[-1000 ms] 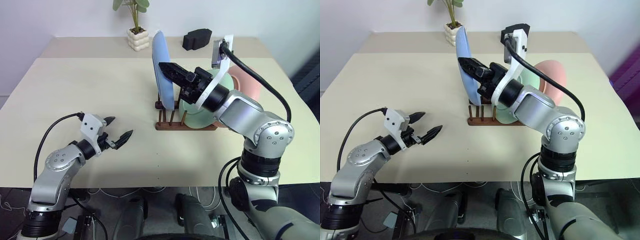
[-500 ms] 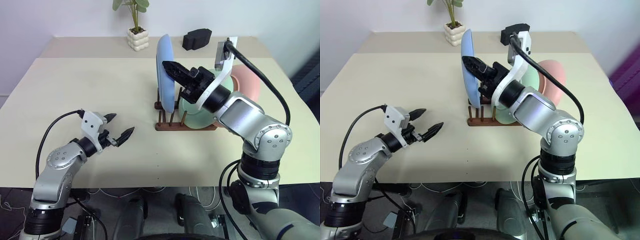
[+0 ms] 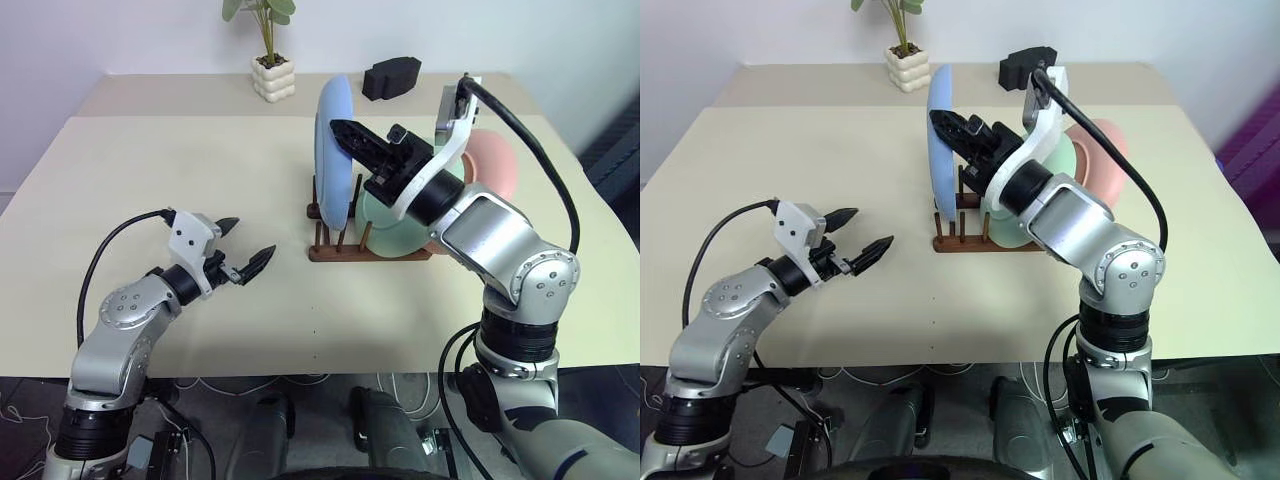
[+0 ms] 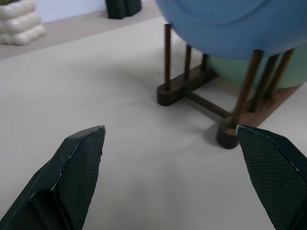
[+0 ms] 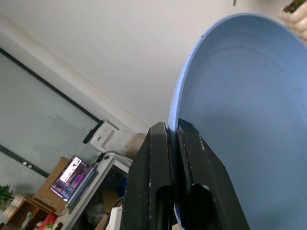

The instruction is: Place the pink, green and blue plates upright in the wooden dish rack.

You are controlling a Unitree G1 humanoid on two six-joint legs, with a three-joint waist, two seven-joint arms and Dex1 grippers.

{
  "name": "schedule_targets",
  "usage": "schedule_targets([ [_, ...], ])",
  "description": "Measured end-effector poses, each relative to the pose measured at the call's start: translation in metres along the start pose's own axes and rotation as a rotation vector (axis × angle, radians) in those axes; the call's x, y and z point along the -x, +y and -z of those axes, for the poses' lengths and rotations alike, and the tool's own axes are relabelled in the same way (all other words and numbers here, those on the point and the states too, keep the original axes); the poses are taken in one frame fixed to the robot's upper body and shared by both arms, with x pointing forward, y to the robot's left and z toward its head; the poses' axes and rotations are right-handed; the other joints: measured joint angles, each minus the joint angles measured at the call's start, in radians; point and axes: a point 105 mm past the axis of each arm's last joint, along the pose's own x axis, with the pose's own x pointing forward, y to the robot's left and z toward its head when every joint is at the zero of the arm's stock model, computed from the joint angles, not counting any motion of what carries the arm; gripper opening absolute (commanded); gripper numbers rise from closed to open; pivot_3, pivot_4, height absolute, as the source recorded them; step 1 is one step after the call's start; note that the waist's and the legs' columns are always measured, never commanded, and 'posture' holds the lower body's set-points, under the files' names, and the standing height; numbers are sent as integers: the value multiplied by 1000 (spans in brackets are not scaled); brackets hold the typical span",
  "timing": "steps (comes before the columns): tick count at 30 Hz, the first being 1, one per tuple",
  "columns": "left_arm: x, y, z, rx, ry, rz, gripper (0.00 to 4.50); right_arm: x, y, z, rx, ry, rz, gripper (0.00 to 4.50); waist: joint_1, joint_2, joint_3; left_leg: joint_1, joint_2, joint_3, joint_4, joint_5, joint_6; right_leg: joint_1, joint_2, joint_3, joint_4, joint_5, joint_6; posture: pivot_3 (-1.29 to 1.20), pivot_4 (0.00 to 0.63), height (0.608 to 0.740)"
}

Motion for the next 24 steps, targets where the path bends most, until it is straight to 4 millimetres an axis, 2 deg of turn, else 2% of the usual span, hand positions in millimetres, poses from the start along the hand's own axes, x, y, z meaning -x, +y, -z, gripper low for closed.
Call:
schedule_targets([
  [4, 0, 0, 1, 4, 3, 1, 4480, 0, 0, 1, -16, 5, 7, 0, 0, 0, 0, 0, 0, 0, 0, 0, 0, 0, 0, 0, 0, 0, 0, 0, 150, 738],
  [5, 0, -1, 1, 6, 3, 3, 4499, 0, 0, 1, -19, 7, 8, 310, 0, 0, 0, 0, 0, 0, 0, 0, 0, 0, 0, 0, 0, 0, -1, 0, 150, 738],
  [7, 1, -1, 2, 7, 5, 8, 4500, 0, 0, 2, -25, 11, 10, 1000, 0, 0, 0, 0, 0, 0, 0, 0, 0, 0, 0, 0, 0, -1, -2, 0, 150, 738],
  [14, 4, -3, 9, 16, 13, 21, 4500, 0, -2, 1, -42, 11, 18, 4450, 0, 0, 0, 0, 1, 0, 0, 0, 1, 0, 0, 0, 0, -2, -3, 0, 150, 738],
  [24, 4, -3, 12, 20, 11, 21, 4500, 0, -8, -2, 6, 6, 40, 4486, 1, 0, 0, -1, 1, 0, 0, 0, 1, -1, 0, 0, 0, -2, -3, 0, 150, 738],
])
